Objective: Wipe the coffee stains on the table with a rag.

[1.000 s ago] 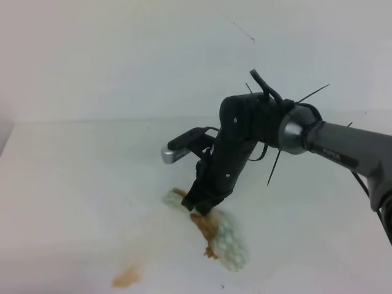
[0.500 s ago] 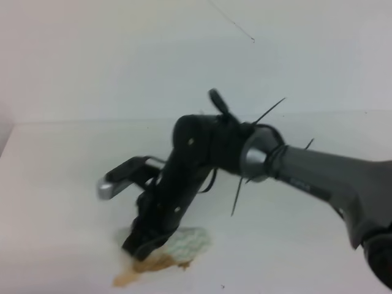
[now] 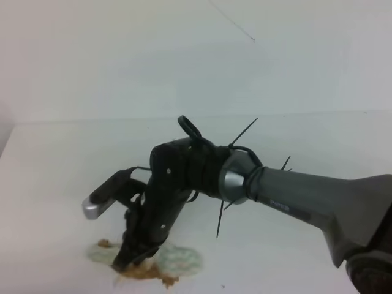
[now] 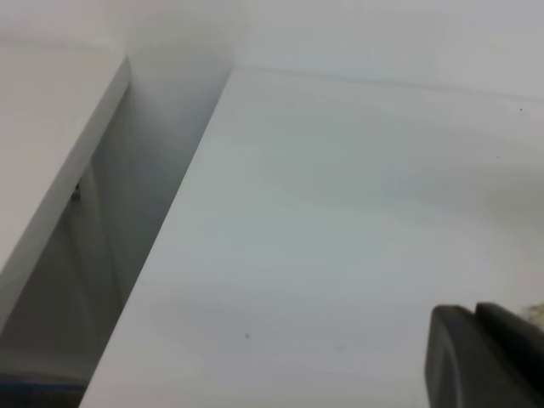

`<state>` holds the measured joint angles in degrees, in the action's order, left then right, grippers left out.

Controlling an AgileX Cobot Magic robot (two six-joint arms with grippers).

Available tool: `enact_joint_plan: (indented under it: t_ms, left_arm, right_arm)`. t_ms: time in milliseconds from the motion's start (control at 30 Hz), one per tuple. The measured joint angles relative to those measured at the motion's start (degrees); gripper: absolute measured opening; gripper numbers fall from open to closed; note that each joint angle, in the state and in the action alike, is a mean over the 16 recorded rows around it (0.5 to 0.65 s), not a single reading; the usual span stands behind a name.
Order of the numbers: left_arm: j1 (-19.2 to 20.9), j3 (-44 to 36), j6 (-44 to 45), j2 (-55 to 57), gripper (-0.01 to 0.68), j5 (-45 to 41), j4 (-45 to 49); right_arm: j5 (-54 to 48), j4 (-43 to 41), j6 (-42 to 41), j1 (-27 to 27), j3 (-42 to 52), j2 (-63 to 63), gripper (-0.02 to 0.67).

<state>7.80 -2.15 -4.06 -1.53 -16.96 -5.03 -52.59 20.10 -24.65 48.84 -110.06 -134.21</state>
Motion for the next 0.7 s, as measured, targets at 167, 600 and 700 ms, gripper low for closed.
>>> enact_joint_plan:
  t_ms: [167, 600, 700]
  left_arm:
    - [0.0, 0.0, 0.0, 0.0, 0.001, 0.0, -0.04]
    - [0.0, 0.0, 0.0, 0.0, 0.001, 0.0, -0.09]
    - [0.0, 0.0, 0.0, 0.0, 0.001, 0.0, -0.09]
  right_arm:
    - [0.52, -4.89, 2.46, -3.21, 0.0, 0.98, 0.002]
    - [4.61, -10.92, 7.92, -12.5, 1.55, 12.75, 0.002]
    - [6.18, -11.72, 9.63, -14.57, 3.75, 16.06, 0.002]
